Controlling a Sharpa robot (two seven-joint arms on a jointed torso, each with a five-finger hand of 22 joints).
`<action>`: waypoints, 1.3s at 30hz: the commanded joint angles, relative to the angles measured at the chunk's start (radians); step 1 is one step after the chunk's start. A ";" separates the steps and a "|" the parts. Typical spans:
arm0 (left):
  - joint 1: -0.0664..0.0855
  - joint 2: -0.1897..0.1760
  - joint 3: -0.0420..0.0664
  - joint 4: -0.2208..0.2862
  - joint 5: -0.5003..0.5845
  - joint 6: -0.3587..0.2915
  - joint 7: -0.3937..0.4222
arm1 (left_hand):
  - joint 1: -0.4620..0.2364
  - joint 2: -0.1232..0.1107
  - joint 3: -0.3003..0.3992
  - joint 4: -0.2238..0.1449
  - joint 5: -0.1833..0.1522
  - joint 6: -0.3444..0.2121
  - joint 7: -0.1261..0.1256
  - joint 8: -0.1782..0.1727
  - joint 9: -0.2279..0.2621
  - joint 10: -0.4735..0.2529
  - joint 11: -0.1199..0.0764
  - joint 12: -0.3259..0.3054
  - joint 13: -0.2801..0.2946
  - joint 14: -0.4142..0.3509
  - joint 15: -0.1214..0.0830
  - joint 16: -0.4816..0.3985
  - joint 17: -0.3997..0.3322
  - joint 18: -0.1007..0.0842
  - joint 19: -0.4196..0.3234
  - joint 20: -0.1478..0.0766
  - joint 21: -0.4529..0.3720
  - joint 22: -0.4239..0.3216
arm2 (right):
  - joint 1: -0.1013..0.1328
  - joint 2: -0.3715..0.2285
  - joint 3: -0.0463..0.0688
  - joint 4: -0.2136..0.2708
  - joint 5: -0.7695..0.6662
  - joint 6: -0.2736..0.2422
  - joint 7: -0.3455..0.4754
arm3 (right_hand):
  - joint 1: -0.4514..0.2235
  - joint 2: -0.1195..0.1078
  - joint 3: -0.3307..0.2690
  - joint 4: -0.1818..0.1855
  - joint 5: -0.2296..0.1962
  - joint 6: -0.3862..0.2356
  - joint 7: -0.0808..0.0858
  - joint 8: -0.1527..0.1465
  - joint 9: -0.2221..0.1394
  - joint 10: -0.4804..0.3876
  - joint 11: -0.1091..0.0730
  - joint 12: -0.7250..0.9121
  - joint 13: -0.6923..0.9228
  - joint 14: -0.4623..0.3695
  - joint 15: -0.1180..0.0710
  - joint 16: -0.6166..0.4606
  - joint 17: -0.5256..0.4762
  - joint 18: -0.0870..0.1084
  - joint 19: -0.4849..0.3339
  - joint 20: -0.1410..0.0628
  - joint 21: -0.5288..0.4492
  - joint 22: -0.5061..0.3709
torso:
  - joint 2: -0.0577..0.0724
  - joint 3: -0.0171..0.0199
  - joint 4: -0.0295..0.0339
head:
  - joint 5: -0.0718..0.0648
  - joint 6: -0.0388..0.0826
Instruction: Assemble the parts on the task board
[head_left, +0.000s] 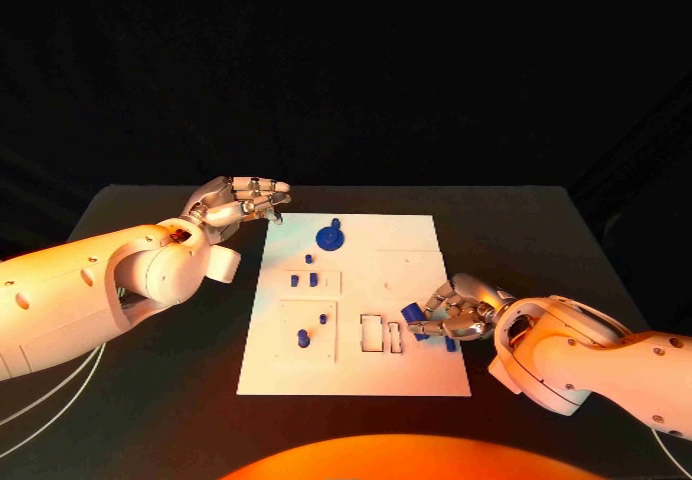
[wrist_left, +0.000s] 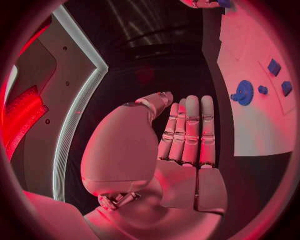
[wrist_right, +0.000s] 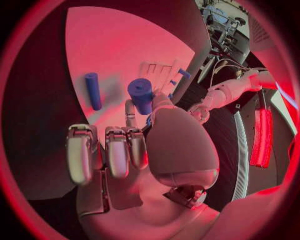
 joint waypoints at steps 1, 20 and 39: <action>0.000 0.003 0.001 0.001 0.007 0.014 0.006 | 0.002 0.008 -0.007 0.000 0.003 0.008 0.001 0.007 -0.001 0.003 -0.002 0.006 -0.001 -0.002 -0.006 -0.003 -0.001 0.003 0.005 -0.002 -0.003 0.001 | 0.006 0.009 -0.001 0.011 0.088 -0.021 0.018 | -0.004 0.020 0.006 0.000 0.000 0.026 -0.020 0.023 0.016 0.105 -0.007 0.004 0.263 0.106 -0.008 0.005 0.263 -0.006 0.086 -0.006 0.003 0.242 | 0.001 -0.0004 0.0008 | -0.001 0.000; 0.000 0.003 0.001 0.003 0.008 0.016 0.005 | 0.003 0.009 -0.006 -0.001 0.004 0.008 0.001 0.007 -0.001 0.003 -0.002 0.006 -0.001 -0.002 -0.007 -0.003 -0.001 0.003 0.005 -0.002 -0.004 0.001 | 0.004 0.127 -0.004 -0.032 0.133 0.049 -0.003 | -0.082 0.020 0.002 0.001 -0.001 0.026 -0.020 0.032 0.020 0.105 -0.007 0.004 0.263 0.106 -0.009 0.005 0.263 -0.006 0.085 -0.009 0.001 0.242 | 0.003 -0.0005 0.0011 | 0.008 0.001; 0.000 0.000 0.000 0.005 0.008 0.016 0.002 | 0.004 0.010 -0.006 -0.001 0.004 0.008 0.001 0.007 -0.002 0.002 -0.002 0.007 -0.002 -0.002 -0.007 -0.003 -0.002 0.003 0.005 -0.002 -0.004 0.002 | 0.003 0.173 -0.005 -0.073 0.084 0.073 -0.026 | -0.183 -0.032 -0.045 0.002 -0.002 0.017 -0.019 0.049 0.029 0.105 -0.006 0.004 0.263 0.106 -0.008 0.005 0.263 -0.003 0.081 -0.007 -0.011 0.238 | 0.002 0.0002 0.0004 | 0.014 -0.004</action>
